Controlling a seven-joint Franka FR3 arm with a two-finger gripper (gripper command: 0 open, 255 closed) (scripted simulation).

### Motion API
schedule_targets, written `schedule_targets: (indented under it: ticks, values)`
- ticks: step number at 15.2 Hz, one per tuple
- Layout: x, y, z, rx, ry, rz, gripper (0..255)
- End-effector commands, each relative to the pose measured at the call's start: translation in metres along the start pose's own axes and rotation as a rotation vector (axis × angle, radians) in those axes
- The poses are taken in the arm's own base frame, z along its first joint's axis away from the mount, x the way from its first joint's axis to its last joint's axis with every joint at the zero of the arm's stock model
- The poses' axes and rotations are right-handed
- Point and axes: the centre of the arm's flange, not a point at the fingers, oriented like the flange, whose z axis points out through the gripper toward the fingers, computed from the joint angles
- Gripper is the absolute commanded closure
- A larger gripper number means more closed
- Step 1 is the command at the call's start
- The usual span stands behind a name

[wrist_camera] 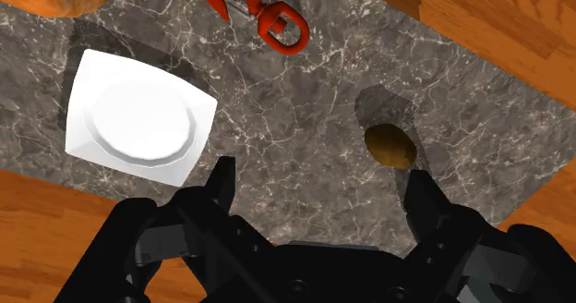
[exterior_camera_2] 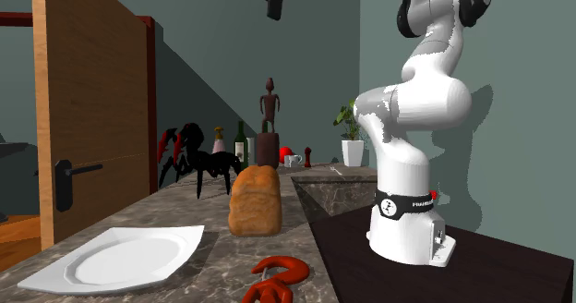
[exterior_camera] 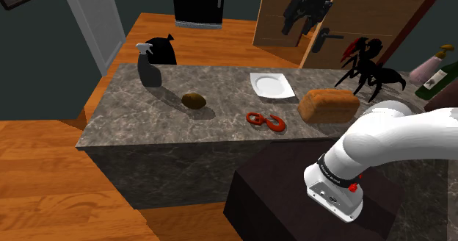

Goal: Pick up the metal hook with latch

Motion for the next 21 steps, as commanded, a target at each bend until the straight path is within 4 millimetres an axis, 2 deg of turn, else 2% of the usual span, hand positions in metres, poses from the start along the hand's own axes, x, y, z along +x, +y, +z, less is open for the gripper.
schedule_targets:
  ticks: [1, 21]
  values:
    - [0.000, 0.000, 0.000, 0.000, 0.000, 0.000, 0]
    - [-0.025, 0.062, 0.256, 0.070, -0.087, -0.522, 0]
